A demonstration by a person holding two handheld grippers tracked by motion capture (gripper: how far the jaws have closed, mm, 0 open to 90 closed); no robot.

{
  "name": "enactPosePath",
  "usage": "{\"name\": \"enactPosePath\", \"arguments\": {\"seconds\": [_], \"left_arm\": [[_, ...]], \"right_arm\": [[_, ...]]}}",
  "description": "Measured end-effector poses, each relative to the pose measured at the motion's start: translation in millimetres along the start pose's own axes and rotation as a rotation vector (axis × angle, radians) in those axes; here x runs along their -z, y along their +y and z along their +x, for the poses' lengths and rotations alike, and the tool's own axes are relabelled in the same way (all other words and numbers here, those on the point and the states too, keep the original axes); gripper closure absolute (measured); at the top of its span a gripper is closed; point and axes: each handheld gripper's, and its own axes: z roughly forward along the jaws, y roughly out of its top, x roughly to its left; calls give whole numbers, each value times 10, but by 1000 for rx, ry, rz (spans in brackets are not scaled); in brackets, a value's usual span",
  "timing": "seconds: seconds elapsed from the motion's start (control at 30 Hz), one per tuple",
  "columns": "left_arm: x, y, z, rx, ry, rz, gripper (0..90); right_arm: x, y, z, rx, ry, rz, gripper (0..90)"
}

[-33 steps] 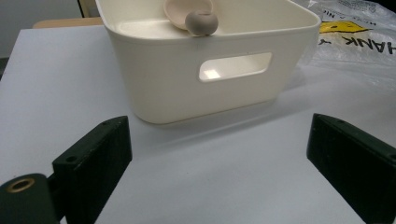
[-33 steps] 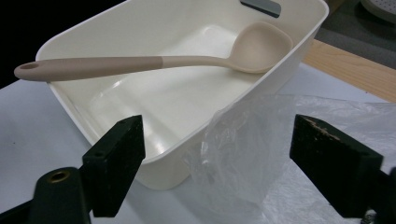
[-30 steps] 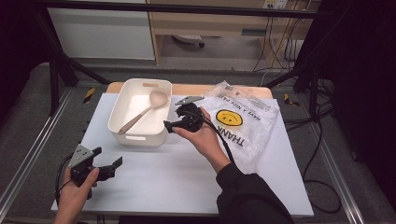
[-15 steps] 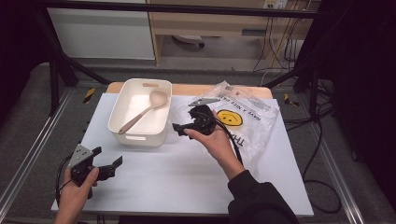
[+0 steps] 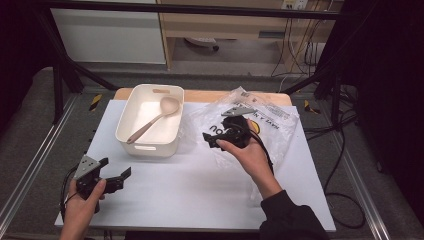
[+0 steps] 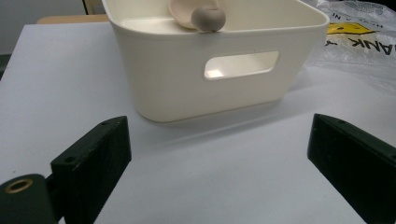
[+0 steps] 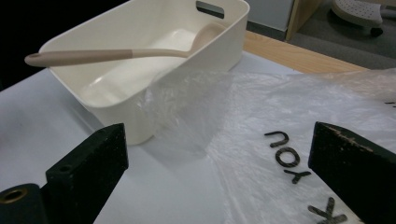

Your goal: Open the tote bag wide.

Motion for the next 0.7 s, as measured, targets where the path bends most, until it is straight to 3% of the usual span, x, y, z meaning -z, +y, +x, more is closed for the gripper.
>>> {"name": "enactPosePath", "arguments": {"seconds": [0.1,0.43,0.7], "left_arm": [[12,8,-4,2,2,-9,58],[40,15,10,5,1,-20,58],[46,21,4,7,-2,-24,58]], "right_arm": [[60,-69,-84,6,-15,4,53],[240,-278,-414,-49,-56,-15,51],[263,-426,-544,-66,-78,-26,58]]}}
